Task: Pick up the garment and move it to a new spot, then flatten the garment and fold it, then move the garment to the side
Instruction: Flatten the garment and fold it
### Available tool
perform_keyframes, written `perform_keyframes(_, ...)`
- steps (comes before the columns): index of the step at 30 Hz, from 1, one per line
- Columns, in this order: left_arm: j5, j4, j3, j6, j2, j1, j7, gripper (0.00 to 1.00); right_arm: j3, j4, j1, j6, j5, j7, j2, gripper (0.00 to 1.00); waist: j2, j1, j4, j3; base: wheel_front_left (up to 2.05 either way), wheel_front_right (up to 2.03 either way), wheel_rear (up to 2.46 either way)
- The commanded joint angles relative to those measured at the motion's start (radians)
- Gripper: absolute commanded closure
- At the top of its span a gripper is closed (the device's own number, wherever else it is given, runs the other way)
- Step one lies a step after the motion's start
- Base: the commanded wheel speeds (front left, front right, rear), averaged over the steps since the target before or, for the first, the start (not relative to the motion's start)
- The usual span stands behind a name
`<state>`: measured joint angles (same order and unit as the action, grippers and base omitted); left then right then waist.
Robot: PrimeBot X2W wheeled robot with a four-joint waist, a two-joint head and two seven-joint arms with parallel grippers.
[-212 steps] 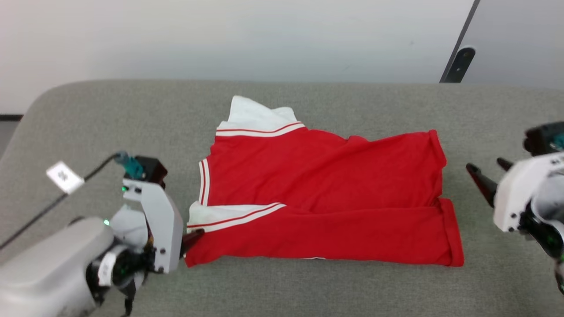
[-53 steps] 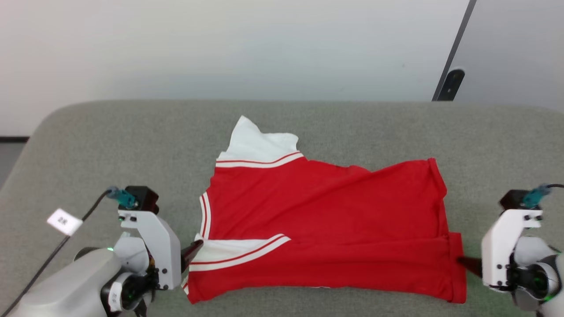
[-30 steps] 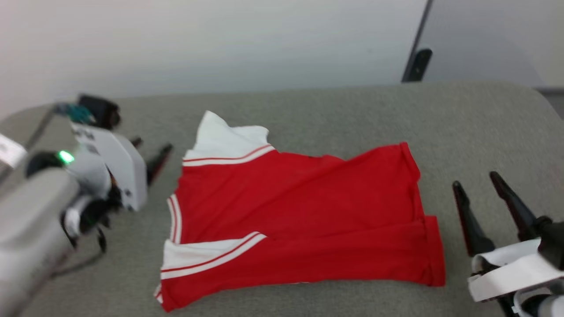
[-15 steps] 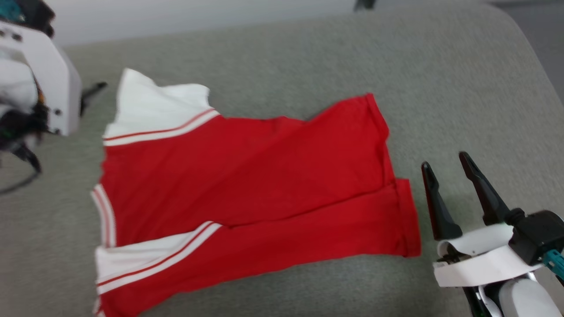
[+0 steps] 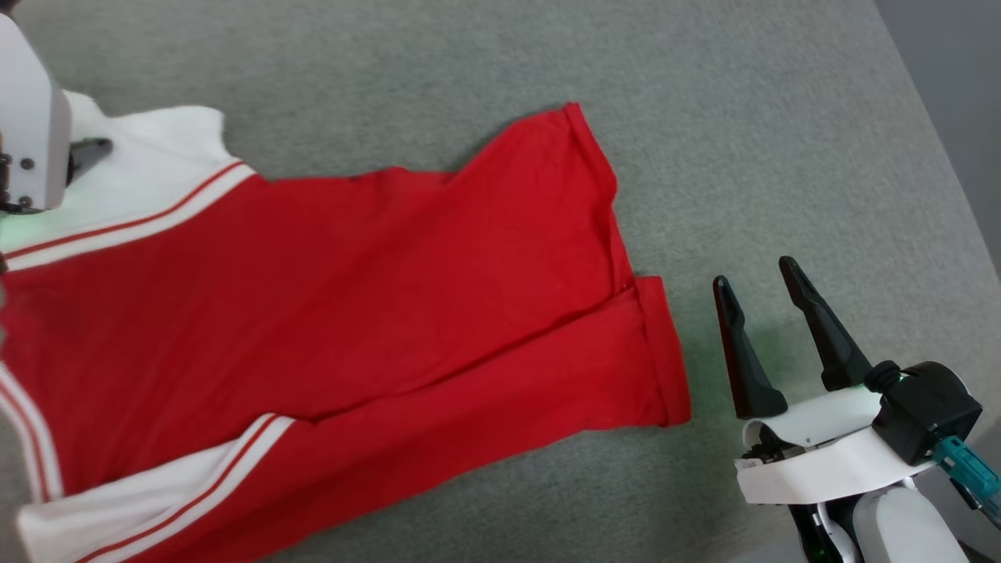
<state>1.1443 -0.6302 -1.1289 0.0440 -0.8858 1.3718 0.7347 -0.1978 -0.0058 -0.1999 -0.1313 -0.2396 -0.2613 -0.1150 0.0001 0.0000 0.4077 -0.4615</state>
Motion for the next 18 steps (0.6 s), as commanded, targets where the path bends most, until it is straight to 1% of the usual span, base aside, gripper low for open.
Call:
perform_keyframes(1, -0.001, -0.008, -0.002, 0.003, -0.003, 0.01, 0.002, 0.0, -0.002, 0.003, -0.011, 0.001, 0.002, -0.005, 0.006, 0.0, -0.0001, 0.0, 0.039, -0.039, 0.0, 0.0, 0.0)
perform_keyframes(9, -0.022, -0.052, -0.033, 0.009, -0.003, -0.008, 0.03, 0.0, -0.001, 0.009, -0.018, 0.001, 0.0, -0.005, 0.014, 0.0, -0.0001, 0.0, 0.045, -0.049, 0.0, 0.0, 0.0)
perform_keyframes(15, -0.031, -0.088, -0.06, -0.009, -0.005, -0.024, 0.082, 0.0, -0.006, 0.019, -0.028, 0.001, 0.002, -0.005, 0.013, 0.0, -0.0001, 0.0, 0.042, -0.054, 0.0, 0.0, 0.0)
perform_keyframes(16, -0.023, -0.096, -0.064, -0.015, -0.003, -0.03, 0.1, 0.02, -0.008, 0.022, -0.031, 0.001, 0.0, -0.005, 0.012, 0.0, -0.0001, 0.0, 0.042, -0.054, 0.0, 0.0, 0.0)
perform_keyframes(17, -0.017, -0.101, -0.066, -0.016, 0.001, -0.036, 0.111, 0.13, -0.009, 0.023, -0.034, 0.001, -0.002, -0.005, 0.012, 0.0, -0.0001, 0.0, 0.042, -0.053, 0.0, 0.0, 0.0)
perform_keyframes(18, -0.013, -0.105, -0.066, -0.024, 0.006, -0.041, 0.122, 0.16, -0.01, 0.025, -0.035, 0.001, -0.003, -0.005, 0.012, 0.0, -0.0001, 0.0, 0.042, -0.054, 0.0, 0.0, 0.0)
